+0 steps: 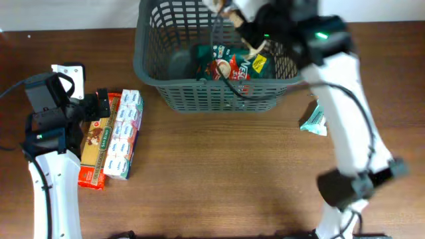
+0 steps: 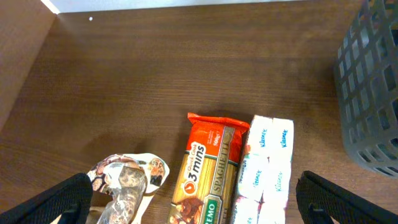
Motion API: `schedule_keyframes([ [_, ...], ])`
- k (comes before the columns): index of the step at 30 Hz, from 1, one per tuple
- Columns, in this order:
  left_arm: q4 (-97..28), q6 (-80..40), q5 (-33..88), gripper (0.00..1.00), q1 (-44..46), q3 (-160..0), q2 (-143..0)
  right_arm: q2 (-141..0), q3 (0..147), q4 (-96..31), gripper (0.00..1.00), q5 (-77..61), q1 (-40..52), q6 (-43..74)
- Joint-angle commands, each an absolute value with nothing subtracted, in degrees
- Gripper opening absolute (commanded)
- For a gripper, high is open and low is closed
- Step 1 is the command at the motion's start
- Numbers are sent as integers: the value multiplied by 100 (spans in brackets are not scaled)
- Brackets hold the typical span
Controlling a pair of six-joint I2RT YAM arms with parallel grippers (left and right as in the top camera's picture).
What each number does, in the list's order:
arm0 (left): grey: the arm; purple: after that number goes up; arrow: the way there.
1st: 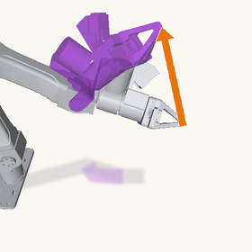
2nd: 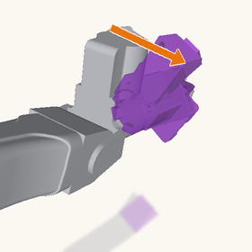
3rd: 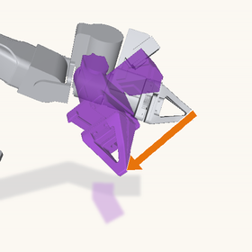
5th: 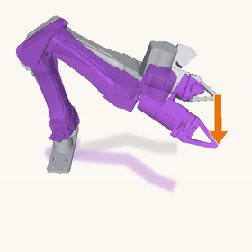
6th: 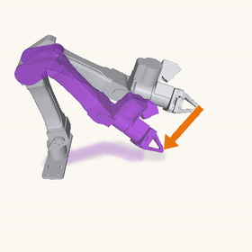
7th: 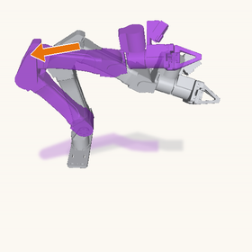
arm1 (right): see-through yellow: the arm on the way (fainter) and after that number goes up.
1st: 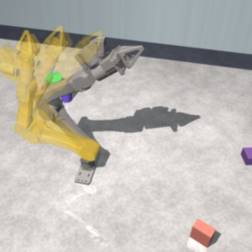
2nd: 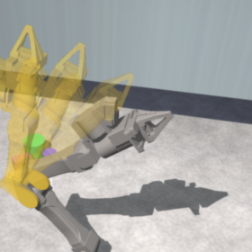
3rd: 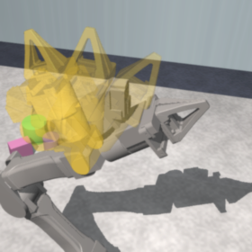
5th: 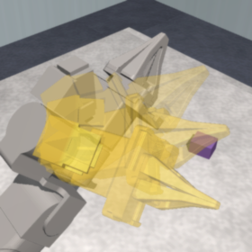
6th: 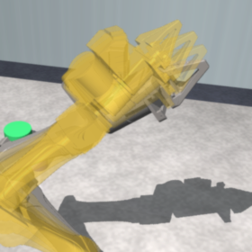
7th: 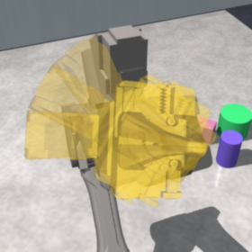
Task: Pack container
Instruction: 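Move the wrapper into the basket and release it, then grasp the mint-green wrapped bar with the right gripper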
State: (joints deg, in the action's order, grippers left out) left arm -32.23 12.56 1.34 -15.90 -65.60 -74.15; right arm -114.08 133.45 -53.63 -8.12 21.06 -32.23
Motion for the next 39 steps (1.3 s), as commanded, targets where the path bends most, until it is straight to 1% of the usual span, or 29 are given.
schedule_keyframes([
  [1, -3221, 1203, 198, 99, -1621, -6652, -7432, -12086, 13426, -5315, 4, -572, 2099, -3310],
  [6, -3221, 1203, 198, 99, -1621, -6652, -7430, -12661, 13426, -5374, 4, -576, 2097, -3081],
  [11, -3221, 1203, 198, 99, -1621, -6652, -7430, -12783, 13426, -5461, 3, -578, 2093, -3057],
  [12, -3221, 1203, 198, 99, -1619, -6652, -7430, -12790, 13426, -5496, 28, -576, 2093, -2917],
  [13, -3221, 1203, 198, 99, -1621, -6652, -7430, -12790, 13426, -5513, 56, -576, 2093, -2851],
  [14, -3221, 1203, 198, 99, -1621, -6652, -7430, -12787, 13428, -5544, 64, -574, 2095, -2749],
  [19, -3221, 1203, 198, 99, -1621, -6652, -7430, -12416, 13653, -5946, 67, -390, 2093, -2202],
  [22, -3221, 1203, 198, 99, -1621, -6652, -7430, -11977, 14027, -6388, 69, 523, 2093, -1741],
  [26, -3221, 1203, 198, 99, -1621, -6652, -7432, -11330, 14344, -6884, 71, 1734, 2032, -1562],
  [28, -3221, 1203, 198, 99, -1621, -6652, -7430, -10938, 14341, -6973, 72, 1763, 1813, -1334],
  [30, -3221, 1203, 198, 99, -1621, -6652, -7432, -10619, 14304, -7032, 72, 1761, 1452, -1249],
  [34, -3221, 1203, 198, 99, -1621, -6652, -7430, -9784, 13472, -6716, 74, 1444, 193, -1037],
  [37, -3221, 1203, 198, 99, -1619, -6652, -7430, -9177, 12223, -6215, 74, 982, -880, -843],
  [38, -3221, 1203, 198, 99, -1619, -6652, -7432, -8877, 11384, -5881, 74, 580, -1455, -593],
  [39, -3221, 1203, 198, 99, -1621, -6652, -7432, -8729, 10860, -5701, 74, 279, -1769, -475],
])
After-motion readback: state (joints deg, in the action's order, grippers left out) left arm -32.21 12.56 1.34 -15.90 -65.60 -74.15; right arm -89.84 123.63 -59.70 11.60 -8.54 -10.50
